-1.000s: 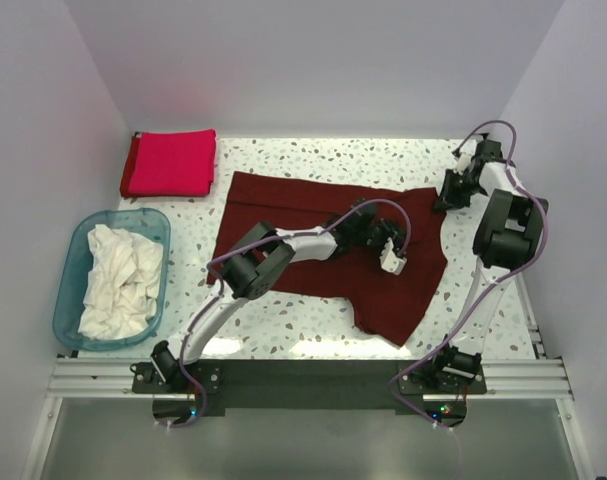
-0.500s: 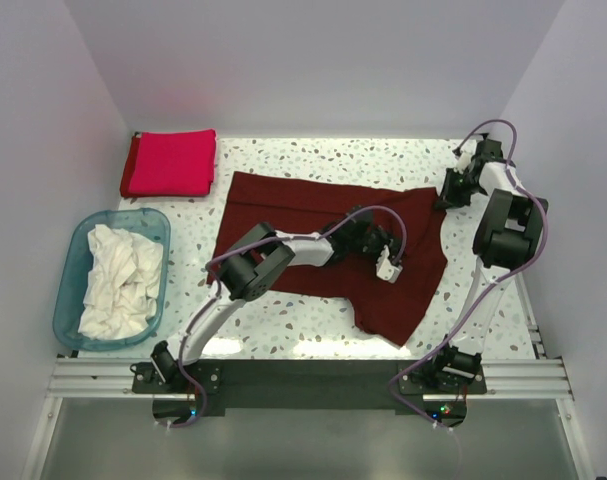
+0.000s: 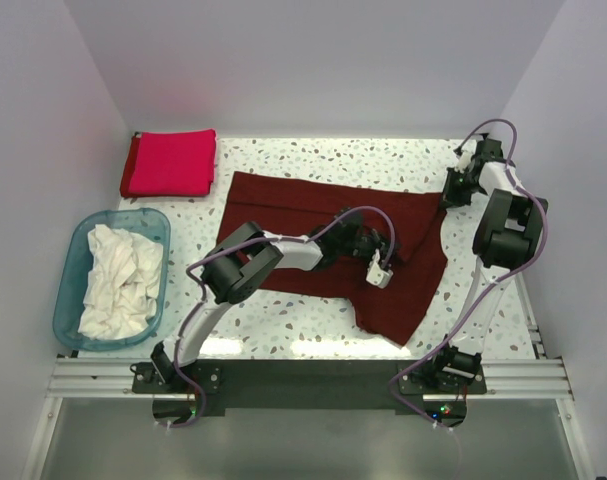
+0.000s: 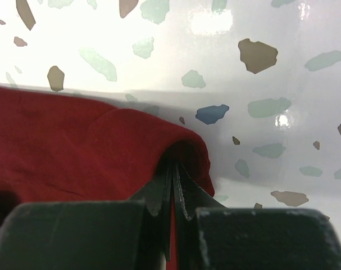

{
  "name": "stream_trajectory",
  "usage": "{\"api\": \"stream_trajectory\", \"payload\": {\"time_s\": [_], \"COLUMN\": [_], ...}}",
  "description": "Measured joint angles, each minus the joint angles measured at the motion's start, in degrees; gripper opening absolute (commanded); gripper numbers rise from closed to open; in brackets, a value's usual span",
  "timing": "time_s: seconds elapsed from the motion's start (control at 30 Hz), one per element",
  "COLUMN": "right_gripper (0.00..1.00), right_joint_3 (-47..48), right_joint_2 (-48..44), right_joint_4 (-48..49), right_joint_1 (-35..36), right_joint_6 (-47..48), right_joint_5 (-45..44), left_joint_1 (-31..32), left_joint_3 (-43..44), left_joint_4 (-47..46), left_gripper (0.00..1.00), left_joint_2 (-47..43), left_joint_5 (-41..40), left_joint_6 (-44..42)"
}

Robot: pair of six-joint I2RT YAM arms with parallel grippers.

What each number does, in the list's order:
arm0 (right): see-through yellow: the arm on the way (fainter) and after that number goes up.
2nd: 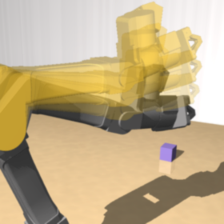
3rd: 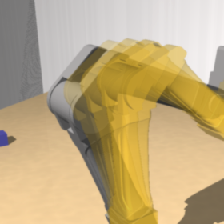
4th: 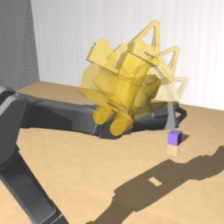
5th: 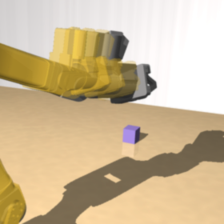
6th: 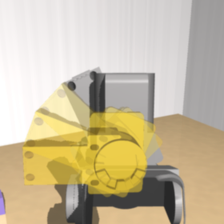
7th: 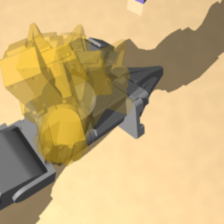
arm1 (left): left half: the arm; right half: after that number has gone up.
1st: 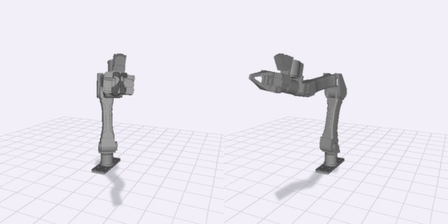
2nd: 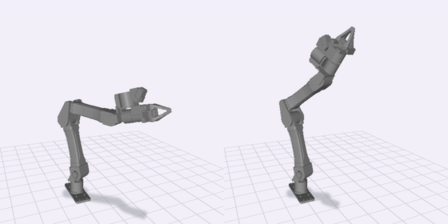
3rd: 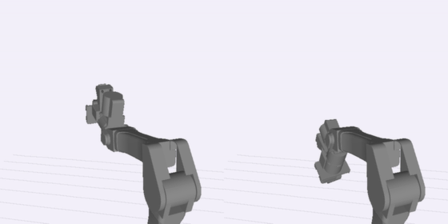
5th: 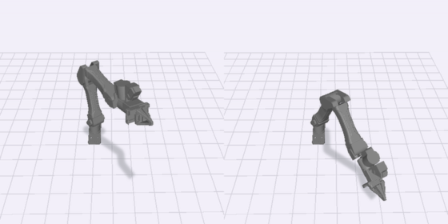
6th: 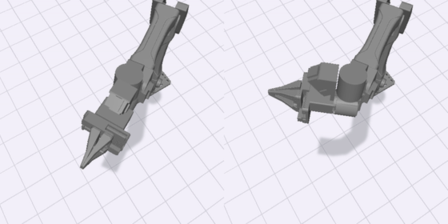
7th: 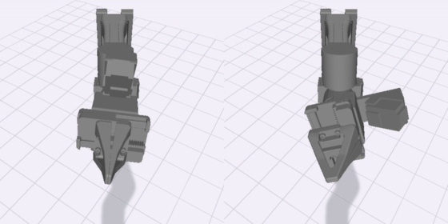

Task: Fold and stack the t-shirts
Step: Fold the tshirt

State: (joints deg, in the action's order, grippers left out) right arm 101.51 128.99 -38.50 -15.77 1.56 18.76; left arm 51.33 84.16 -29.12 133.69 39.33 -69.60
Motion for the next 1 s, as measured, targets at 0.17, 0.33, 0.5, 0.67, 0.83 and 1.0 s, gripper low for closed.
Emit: {"api": "stream_trajectory", "payload": {"time_s": [0.17,0.33,0.5,0.67,0.83,1.0], "right_gripper": [0.0,0.06,0.08,0.08,0.07,0.02], "right_joint_3": [0.0,0.0,0.0,0.0,0.1,0.2], "right_joint_2": [0.0,0.0,-0.3,-1.0,-1.7,-1.9], "right_joint_4": [0.0,-0.3,-1.5,-2.9,-3.9,-3.9], "right_joint_1": [0.0,0.0,0.0,0.0,0.0,0.0], "right_joint_6": [-0.1,0.9,2.4,3.8,4.8,5.2], "right_joint_5": [-0.1,0.0,-0.1,-0.3,-1.1,-2.2], "left_joint_1": [-0.2,-0.3,-0.3,-0.3,-0.6,-0.6], "left_joint_3": [-1.4,-1.5,-1.5,-1.5,-1.6,-2.2], "left_joint_4": [0.1,0.3,0.1,0.0,-0.2,-0.5], "left_gripper": [0.0,0.0,0.0,0.0,0.0,0.0], "left_joint_2": [-0.9,-1.0,-1.0,-1.0,-1.0,-1.7], "left_joint_5": [2.0,2.4,2.4,2.4,2.4,2.4], "left_joint_6": [0.5,1.0,2.0,2.9,3.1,3.5]}}
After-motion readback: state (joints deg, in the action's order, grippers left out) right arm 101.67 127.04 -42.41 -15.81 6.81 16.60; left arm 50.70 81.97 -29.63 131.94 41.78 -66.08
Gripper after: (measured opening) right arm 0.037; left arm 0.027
